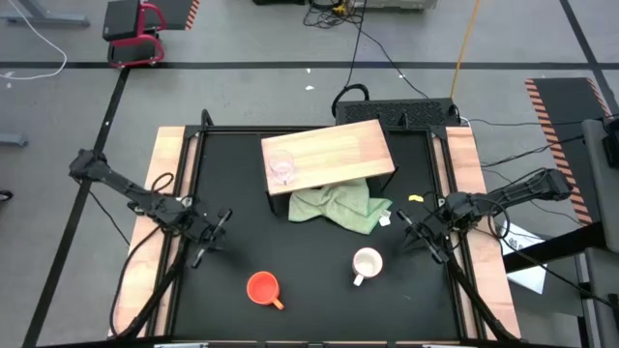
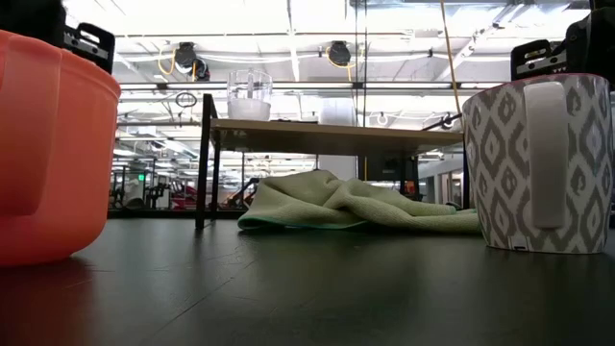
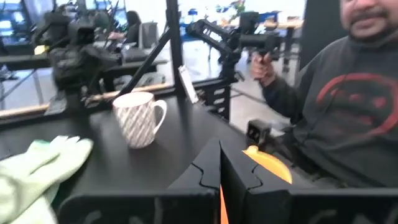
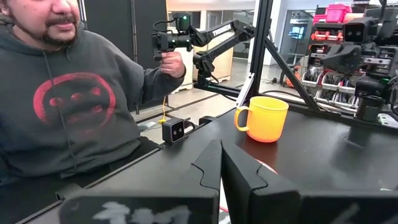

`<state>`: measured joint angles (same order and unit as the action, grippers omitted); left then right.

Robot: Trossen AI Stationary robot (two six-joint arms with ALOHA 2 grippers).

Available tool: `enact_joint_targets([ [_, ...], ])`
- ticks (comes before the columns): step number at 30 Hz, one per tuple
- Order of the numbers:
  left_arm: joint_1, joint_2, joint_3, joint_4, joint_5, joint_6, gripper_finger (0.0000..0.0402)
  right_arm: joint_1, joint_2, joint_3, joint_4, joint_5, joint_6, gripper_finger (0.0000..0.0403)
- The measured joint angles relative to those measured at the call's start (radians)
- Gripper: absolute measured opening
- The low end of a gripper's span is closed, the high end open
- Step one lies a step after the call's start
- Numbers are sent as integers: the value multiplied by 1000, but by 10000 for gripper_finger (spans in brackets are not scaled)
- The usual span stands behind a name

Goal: Stack small to large cups/mugs on shelf
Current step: Put orange cup on the shelf

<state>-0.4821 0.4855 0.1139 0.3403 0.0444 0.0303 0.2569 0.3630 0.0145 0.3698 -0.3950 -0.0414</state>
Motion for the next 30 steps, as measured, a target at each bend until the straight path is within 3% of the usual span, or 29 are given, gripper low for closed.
enact_joint_targets([
  [17,-141,459,2,460,-102,-16,0,0,0,0,8,0,2,0],
  [30,-189,627,41,539,-161,-50,0,0,0,0,7,0,1,0],
])
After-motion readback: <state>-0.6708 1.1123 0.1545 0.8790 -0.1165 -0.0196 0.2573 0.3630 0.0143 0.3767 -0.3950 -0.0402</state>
